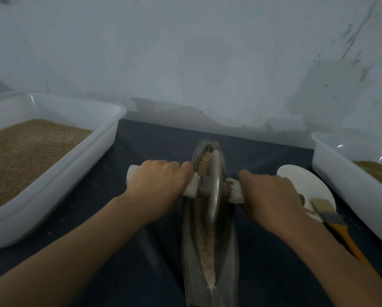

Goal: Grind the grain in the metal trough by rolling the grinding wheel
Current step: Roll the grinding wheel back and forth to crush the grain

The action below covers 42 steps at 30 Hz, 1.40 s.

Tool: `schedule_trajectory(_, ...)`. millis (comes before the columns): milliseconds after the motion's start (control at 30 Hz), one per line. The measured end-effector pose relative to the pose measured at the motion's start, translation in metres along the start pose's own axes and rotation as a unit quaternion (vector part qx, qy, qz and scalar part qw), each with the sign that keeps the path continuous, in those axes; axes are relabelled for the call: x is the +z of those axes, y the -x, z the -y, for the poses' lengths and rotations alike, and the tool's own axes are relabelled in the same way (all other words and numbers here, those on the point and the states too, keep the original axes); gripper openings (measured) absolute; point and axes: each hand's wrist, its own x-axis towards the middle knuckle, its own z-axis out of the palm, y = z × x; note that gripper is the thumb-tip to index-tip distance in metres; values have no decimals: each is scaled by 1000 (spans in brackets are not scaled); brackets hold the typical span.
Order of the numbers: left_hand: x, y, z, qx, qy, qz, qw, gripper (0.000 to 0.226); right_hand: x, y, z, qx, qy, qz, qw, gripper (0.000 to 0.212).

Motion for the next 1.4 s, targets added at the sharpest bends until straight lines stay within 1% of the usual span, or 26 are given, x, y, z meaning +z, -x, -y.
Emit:
schedule_trajectory(33, 5, -10, 2, -7, -2, 4, 1000, 34, 7, -10, -3, 20, -12, 10, 1000, 49)
schedule_trajectory(100, 12, -31, 4, -20, -4, 4, 1000, 34, 18, -29, -8, 41, -40, 22, 998, 39)
schedule_trajectory(200, 16, -53, 6, -21, -6, -4, 1000, 31, 27, -47, -14, 57, -55, 29, 996, 35)
schedule_trajectory(267, 17, -54, 6, -17, -10, -7, 1000, 28, 29, -47, -14, 59, -48, 26, 997, 35)
schedule_trajectory(300, 17, -50, 6, -16, -10, -8, 1000, 30, 28, -43, -13, 58, -39, 22, 997, 36)
schedule_trajectory(367, 17, -36, 6, -13, -6, -10, 1000, 39, 20, -34, -9, 46, -24, 20, 998, 39)
schedule_trajectory(500, 4, 1, 3, -1, 43, 26, 999, 52, -8, -2, 1, 3, -47, 60, 997, 44)
schedule_trajectory(600, -7, 19, -3, 33, 29, 8, 999, 56, -21, 21, 4, -22, -59, 71, 996, 38)
schedule_trajectory(667, -9, 19, -4, 34, 19, 4, 999, 53, -23, 23, 3, -23, -59, 75, 995, 36)
schedule_trajectory(700, -8, 17, -3, 23, 15, 8, 1000, 49, -22, 19, 3, -23, -54, 71, 996, 39)
schedule_trajectory(767, -1, 6, 1, -3, 16, 14, 1000, 43, -17, 7, 2, -21, -33, 33, 999, 45)
schedule_trajectory(867, 16, -14, 8, -29, 36, 23, 999, 38, -4, -21, -1, -1, -17, 40, 999, 30)
schedule_trajectory(933, 25, -28, 13, -36, 35, 14, 999, 34, 5, -39, -6, -3, 2, 21, 1000, 28)
schedule_trajectory(1067, 27, -42, 14, -41, 25, 0, 999, 34, 13, -52, -10, 9, -1, 20, 1000, 33)
schedule_trajectory(1133, 22, -34, 11, -37, 16, 0, 999, 36, 11, -43, -8, 11, -7, 27, 1000, 32)
schedule_trajectory(1200, 14, -21, 7, -16, 6, -1, 1000, 41, 6, -28, -6, 12, -24, 45, 999, 35)
schedule_trajectory(1267, 5, -5, 3, 24, -8, -2, 1000, 49, -1, -6, -3, 7, -41, 64, 997, 42)
schedule_trajectory(1333, -3, 10, 0, 58, -17, -9, 998, 59, -9, 14, 0, -22, -32, 48, 998, 55)
schedule_trajectory(1400, -6, 20, -2, 67, -25, -10, 997, 64, -18, 27, 4, -31, -15, 43, 998, 69)
